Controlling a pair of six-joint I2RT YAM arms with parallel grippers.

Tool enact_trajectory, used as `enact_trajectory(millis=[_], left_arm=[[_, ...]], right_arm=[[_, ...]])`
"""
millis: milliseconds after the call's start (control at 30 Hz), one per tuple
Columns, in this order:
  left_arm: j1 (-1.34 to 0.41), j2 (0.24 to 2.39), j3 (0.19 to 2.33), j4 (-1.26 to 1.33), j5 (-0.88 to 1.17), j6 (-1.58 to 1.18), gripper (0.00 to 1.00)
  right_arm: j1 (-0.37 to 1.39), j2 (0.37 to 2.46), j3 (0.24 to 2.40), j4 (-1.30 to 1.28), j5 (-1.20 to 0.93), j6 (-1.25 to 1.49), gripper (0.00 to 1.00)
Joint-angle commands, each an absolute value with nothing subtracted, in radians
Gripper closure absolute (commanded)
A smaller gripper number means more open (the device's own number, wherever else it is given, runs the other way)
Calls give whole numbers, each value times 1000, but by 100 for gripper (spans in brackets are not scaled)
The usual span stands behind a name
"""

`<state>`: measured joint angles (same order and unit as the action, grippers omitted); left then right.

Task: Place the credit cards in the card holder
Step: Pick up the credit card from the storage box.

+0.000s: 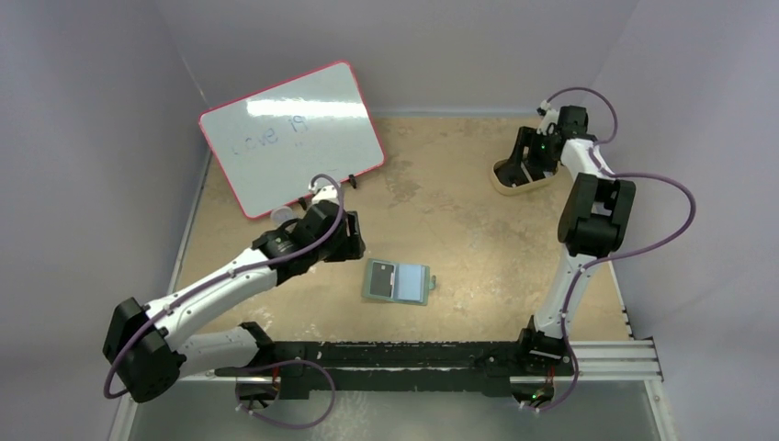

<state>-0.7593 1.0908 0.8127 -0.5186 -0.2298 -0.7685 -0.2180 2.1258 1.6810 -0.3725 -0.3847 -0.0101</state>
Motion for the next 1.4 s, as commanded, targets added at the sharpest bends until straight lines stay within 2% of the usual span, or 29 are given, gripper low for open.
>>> enact_trajectory(millis=[0,167,367,533,633,833,1033,1233,1367], left_arm=[[-754,1176,909,-421,-228,-785,40],[-754,1265,983,-405,-241,-795,41],[-755,1298,987,-394,-241,-794,42],[-754,1332,989,-376,-238,-790,42],[-753,1359,991,-359,-241,-790,44],[-738,1456,1041,-276,-241,-823,50],[-724,1600,1095,-182,-204,-859,57],[-724,1724,1153,-61,-77,-930,65],[-731,1791,1176,65,0,-1031,64]], right_arm=[[-218,2105,1752,-377,-173,-4,15],[-221,2187,1887,-400,-79,-46,6],[-229,2316,2015,-486,-137,-96,1],[-240,2336,1997,-490,-234,-95,1],[-246,2322,1961,-503,-357,-78,5],[-249,2224,1807,-410,-595,-1,26],[-249,2183,1748,-410,-675,21,44],[-249,2134,1705,-464,-677,-6,47],[-249,2123,1675,-482,-658,-18,48]])
